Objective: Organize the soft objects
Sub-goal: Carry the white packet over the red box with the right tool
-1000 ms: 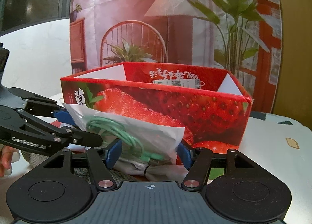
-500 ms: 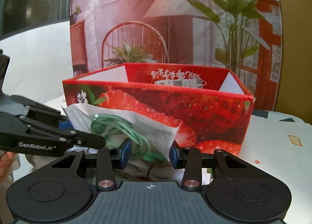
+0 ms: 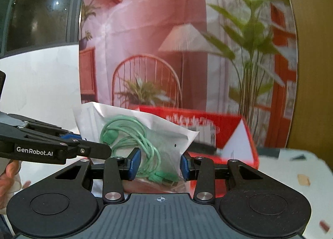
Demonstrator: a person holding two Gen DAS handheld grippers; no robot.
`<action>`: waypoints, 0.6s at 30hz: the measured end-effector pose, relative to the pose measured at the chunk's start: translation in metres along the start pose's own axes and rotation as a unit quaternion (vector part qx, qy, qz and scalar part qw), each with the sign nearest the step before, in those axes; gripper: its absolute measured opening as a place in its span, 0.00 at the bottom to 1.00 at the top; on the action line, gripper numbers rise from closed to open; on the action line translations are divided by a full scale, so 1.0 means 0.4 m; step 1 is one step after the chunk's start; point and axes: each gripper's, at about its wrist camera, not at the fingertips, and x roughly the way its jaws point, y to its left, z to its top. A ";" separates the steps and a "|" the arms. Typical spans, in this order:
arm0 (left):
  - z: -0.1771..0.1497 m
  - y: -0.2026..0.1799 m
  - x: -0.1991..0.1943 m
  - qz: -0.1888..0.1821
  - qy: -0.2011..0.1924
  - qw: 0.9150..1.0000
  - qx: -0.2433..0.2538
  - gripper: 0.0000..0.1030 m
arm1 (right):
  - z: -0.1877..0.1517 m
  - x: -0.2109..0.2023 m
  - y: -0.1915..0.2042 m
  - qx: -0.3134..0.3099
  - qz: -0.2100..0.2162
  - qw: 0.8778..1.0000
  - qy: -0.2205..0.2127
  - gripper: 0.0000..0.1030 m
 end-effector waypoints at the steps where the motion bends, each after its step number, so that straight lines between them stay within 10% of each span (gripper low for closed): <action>1: 0.016 0.000 -0.001 0.002 -0.005 1.000 0.000 0.18 | 0.019 -0.001 0.001 -0.001 0.001 1.000 -0.005 0.35; 8: 0.115 0.023 0.054 0.008 0.006 1.000 -0.011 0.18 | 0.153 0.066 -0.025 0.004 0.000 1.000 0.015 0.35; 18: 0.125 0.079 0.218 0.010 0.122 0.991 -0.062 0.18 | 0.168 0.245 -0.113 0.062 0.006 0.990 0.123 0.35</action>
